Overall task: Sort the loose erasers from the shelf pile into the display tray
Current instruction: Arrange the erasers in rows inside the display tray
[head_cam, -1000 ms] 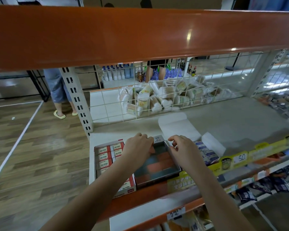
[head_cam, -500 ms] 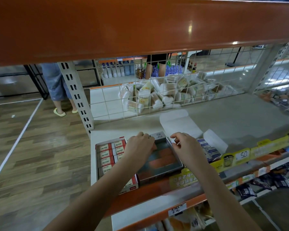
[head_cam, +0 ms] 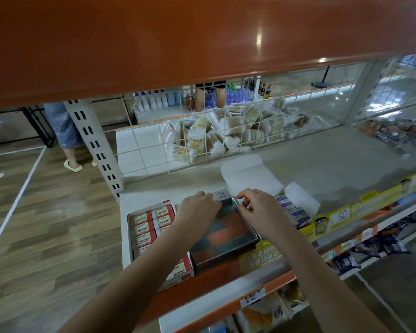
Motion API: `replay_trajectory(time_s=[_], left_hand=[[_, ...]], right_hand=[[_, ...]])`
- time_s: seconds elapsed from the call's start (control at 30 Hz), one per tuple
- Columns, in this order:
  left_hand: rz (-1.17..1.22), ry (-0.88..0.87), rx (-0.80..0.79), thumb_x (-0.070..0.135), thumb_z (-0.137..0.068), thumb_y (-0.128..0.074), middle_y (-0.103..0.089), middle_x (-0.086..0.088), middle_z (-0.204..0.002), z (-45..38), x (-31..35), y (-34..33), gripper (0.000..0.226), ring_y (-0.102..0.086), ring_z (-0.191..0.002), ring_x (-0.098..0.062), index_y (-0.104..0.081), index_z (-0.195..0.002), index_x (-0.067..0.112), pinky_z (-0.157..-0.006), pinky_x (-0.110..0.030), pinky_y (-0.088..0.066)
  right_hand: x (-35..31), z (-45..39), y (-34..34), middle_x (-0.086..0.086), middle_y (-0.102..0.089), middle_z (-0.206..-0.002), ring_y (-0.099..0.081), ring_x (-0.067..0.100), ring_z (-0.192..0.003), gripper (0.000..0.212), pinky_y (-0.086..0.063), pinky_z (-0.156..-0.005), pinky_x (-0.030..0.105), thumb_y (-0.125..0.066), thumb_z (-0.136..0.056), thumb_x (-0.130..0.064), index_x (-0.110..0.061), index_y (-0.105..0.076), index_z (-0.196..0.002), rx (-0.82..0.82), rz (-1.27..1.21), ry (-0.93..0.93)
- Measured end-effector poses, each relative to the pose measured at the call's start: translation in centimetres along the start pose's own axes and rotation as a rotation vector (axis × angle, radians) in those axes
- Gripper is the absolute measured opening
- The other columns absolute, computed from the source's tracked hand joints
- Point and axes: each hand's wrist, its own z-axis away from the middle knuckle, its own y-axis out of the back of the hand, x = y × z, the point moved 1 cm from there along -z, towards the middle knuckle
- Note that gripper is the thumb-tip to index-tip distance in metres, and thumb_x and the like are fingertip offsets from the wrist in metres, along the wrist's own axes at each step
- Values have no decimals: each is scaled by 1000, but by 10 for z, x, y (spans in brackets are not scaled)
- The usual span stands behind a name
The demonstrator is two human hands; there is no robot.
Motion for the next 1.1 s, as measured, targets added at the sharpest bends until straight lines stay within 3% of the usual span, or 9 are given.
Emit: replay_trajectory(time_s=[0.1,0.27,0.47,0.8,0.97,1.1], left_hand=[[1,-13,-17,27,-99,-40,-57,-3,-103,-3,0,4,25,-52,-97,-20,-56,-117,21,-64,-31,-40],[121,-37,0,36,-99,-37,-61,-3,-107,-18,2,26,31,-55,-102,-21,-58,-115,20,-73,-33,-47],[109,-69,106,40,-97,-40,-56,0,-121,-78,37,61,34,-50,-114,-21,-51,-125,25,-87,-33,-43],[157,-273,92,44,-92,-47,-52,-6,-125,-208,225,73,40,-45,-118,-26,-51,-125,22,-96,-39,-35],[159,-369,36,48,-92,-45,-48,-8,-129,-272,333,71,45,-42,-121,-28,-46,-129,22,-97,-40,-34],[148,-402,-20,48,-93,-45,-48,-10,-129,-321,395,69,47,-42,-120,-29,-46,-130,20,-95,-40,-36]], right_hand=[[1,-1,6,-3,-63,-105,-58,13,-93,26,-50,-82,32,-52,-94,-30,-21,-56,-118,-52,-12,10],[6,-15,27,-4,-62,-101,-57,11,-86,30,-45,-75,24,-54,-93,-27,-19,-55,-122,-96,-22,36],[61,-40,80,6,-58,-117,-53,23,-111,34,-43,-90,31,-57,-92,-24,-15,-56,-124,8,195,8],[244,-27,182,12,-50,-128,-47,31,-120,47,-40,-99,37,-58,-89,-27,-13,-48,-133,-18,405,-184],[343,-16,229,13,-42,-139,-39,28,-129,50,-26,-103,29,-54,-92,-26,-12,-40,-138,-40,426,-301],[414,-17,255,14,-42,-139,-43,29,-126,49,-37,-100,34,-53,-91,-23,-13,-41,-137,-52,373,-395]])
